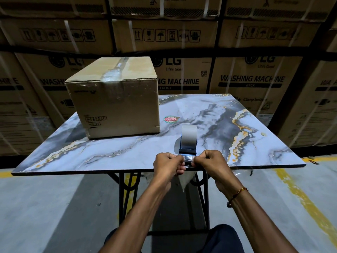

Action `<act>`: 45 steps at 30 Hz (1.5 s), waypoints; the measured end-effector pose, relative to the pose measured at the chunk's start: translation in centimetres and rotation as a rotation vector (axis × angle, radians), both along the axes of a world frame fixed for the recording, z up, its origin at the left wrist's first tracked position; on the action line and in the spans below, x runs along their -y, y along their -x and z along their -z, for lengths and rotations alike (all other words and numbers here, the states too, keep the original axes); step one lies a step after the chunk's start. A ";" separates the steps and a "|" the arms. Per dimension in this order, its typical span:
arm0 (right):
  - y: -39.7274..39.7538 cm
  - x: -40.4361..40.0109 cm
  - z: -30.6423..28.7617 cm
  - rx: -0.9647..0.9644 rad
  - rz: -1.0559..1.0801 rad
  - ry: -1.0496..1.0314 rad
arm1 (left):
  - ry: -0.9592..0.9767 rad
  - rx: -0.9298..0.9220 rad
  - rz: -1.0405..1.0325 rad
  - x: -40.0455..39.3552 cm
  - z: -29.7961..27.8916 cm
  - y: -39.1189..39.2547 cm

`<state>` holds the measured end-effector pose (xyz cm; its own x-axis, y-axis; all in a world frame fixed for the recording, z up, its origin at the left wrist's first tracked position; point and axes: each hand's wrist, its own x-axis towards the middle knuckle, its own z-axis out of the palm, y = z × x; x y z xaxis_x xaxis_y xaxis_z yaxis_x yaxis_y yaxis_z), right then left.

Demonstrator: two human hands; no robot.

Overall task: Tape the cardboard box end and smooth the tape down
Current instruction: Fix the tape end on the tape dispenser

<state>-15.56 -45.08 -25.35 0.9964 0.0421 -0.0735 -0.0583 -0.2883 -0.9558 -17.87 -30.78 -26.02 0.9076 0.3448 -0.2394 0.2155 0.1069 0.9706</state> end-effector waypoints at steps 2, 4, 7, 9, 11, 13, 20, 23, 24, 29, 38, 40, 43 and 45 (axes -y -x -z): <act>0.0 -0.1 -0.1 0.004 0.009 0.007 | -0.010 -0.004 0.001 0.0 0.0 0.0; 0.1 -0.2 -0.2 0.001 0.029 -0.025 | -0.016 -0.006 -0.005 0.0 0.0 0.1; 0.2 -0.1 -0.3 -0.028 0.017 -0.077 | -0.004 -0.004 -0.011 0.1 -0.1 0.1; 0.2 0.1 -0.4 -0.048 -0.008 -0.085 | -0.010 -0.007 -0.020 0.2 0.0 0.0; 0.3 0.3 -0.5 -0.061 -0.025 -0.100 | -0.020 -0.008 -0.025 0.3 0.1 0.0; 0.3 0.6 -0.6 -0.072 -0.045 -0.101 | -0.013 0.000 -0.029 0.2 0.0 0.1; 0.4 1.1 -0.3 -0.103 -0.071 -0.098 | 0.077 0.018 0.058 -0.6 -0.1 0.3; 0.9 0.9 -0.6 -0.080 -0.047 -0.146 | 0.120 0.005 0.103 -1.0 -0.4 0.2; 1.1 0.8 -0.6 -0.063 -0.040 -0.150 | 0.137 -0.001 0.113 -1.2 -0.5 0.2; 1.6 -0.1 -0.3 -0.012 0.005 -0.150 | 0.221 -0.027 0.139 -1.8 -0.7 0.3; 2.0 -1.5 -0.1 0.001 0.055 -0.172 | 0.204 -0.037 0.184 -2.1 -0.5 0.3; 1.9 -1.7 0.0 0.008 0.079 -0.169 | 0.182 -0.034 0.181 -2.1 -0.6 0.4; 1.6 -1.5 0.0 -0.008 0.062 -0.175 | 0.166 -0.035 0.178 -2.3 -0.6 0.3; 1.4 -1.3 0.0 -0.023 0.033 -0.178 | 0.163 -0.050 0.192 -2.6 -0.7 0.2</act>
<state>-16.98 -43.79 -25.34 0.9956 0.0238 -0.0901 -0.0869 -0.1120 -0.9899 -18.08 -28.20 -25.31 0.9383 0.1206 -0.3242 0.2944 0.2135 0.9315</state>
